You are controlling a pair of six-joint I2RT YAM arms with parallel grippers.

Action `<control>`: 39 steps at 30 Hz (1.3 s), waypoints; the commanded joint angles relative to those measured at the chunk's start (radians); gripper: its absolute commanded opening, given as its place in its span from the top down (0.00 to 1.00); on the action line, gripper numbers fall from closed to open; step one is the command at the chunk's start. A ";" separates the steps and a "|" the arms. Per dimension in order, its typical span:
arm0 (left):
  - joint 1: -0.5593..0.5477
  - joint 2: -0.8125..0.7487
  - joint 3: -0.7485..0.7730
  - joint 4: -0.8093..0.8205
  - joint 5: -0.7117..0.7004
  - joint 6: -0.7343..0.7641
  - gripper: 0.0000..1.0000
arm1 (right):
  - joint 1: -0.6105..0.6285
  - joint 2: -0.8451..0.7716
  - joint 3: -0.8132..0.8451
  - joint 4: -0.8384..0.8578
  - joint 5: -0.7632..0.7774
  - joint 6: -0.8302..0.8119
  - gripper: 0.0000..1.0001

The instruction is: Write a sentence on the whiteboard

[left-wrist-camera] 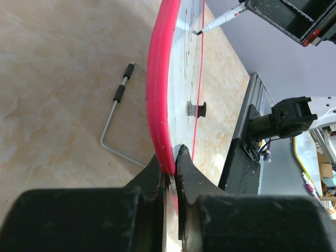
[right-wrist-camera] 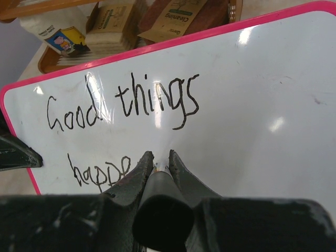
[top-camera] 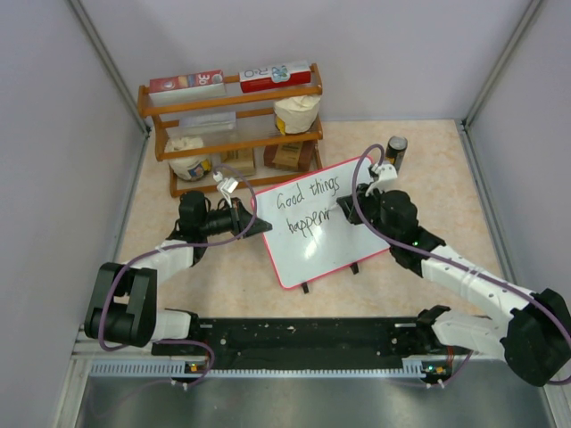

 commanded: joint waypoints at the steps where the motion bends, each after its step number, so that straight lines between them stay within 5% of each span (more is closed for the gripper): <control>1: -0.034 0.020 -0.049 -0.093 -0.014 0.242 1.00 | -0.018 -0.026 -0.007 -0.037 0.050 -0.019 1.00; 27: -0.034 0.022 -0.051 -0.094 -0.014 0.243 1.00 | -0.018 -0.149 -0.008 -0.042 0.015 0.013 1.00; 39: -0.036 0.020 -0.049 -0.094 -0.013 0.242 1.00 | -0.038 -0.063 0.034 -0.008 0.041 0.001 1.00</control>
